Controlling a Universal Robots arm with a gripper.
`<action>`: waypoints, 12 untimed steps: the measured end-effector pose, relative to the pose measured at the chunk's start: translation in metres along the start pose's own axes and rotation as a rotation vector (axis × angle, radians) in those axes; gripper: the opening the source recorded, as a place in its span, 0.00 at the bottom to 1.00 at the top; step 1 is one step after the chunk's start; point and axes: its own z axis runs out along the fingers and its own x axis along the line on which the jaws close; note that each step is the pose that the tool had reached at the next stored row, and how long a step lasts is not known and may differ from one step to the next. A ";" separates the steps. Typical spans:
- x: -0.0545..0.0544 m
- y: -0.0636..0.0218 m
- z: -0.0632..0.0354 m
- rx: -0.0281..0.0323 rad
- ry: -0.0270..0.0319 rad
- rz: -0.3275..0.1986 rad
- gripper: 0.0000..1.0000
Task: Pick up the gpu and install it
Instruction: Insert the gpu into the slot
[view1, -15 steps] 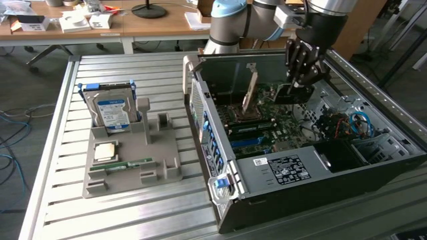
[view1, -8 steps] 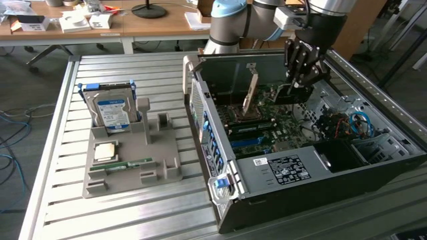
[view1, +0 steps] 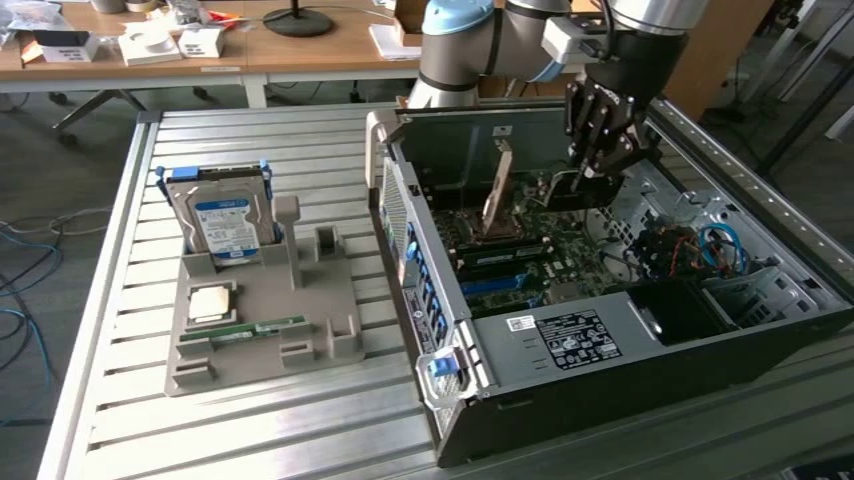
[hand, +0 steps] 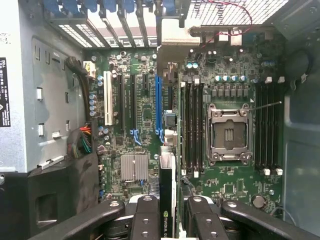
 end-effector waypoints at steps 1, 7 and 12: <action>0.000 0.0001 0.0002 0.0000 0.0003 0.000 0.26; 0.001 0.0010 0.0008 0.0022 0.0000 -0.002 0.26; 0.001 0.0014 0.0011 0.0033 0.0000 -0.005 0.26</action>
